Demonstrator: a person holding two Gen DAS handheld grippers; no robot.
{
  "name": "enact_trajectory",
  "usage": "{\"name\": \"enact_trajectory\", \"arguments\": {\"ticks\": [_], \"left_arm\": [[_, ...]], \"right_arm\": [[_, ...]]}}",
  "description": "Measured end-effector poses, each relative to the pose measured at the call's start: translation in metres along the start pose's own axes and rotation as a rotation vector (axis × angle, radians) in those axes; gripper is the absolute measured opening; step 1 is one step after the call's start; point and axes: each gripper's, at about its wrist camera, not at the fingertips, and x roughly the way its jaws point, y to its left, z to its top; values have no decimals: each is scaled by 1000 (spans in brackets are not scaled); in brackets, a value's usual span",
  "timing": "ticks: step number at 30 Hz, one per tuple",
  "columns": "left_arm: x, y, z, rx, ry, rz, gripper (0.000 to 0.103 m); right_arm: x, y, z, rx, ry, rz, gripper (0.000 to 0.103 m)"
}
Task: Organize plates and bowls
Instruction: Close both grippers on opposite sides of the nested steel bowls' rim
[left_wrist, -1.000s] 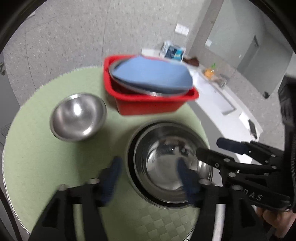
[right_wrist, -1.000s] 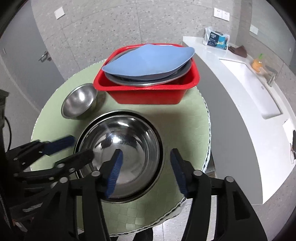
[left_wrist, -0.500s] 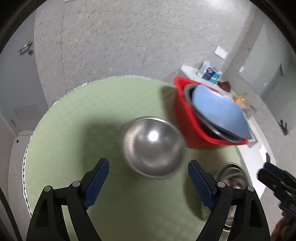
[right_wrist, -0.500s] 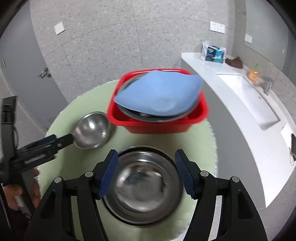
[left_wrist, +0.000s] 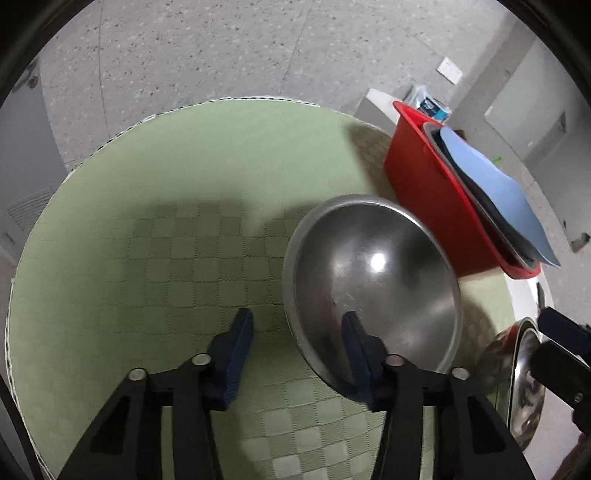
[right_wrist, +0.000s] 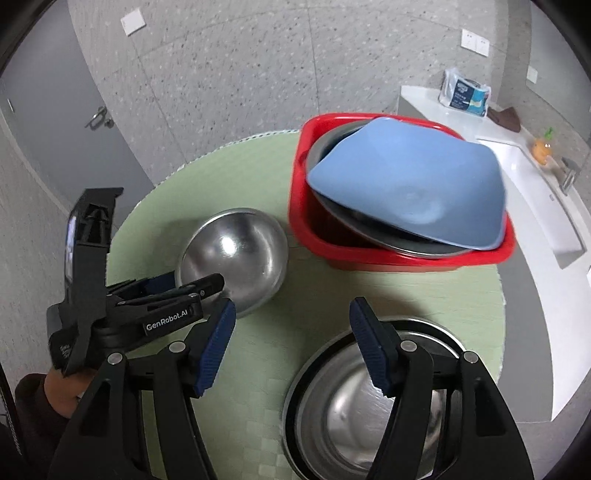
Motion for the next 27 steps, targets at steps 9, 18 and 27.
{"name": "enact_trajectory", "arguments": {"ticks": [9, 18, 27], "left_arm": [[2, 17, -4, 60, -10, -29, 23], [-2, 5, -14, 63, -5, -34, 20], [-47, -22, -19, 85, -96, -33, 19]], "right_arm": [[31, 26, 10, -53, 44, -49, 68], [56, 36, 11, -56, 117, 48, 26], [24, 25, 10, -59, 52, 77, 25]]}}
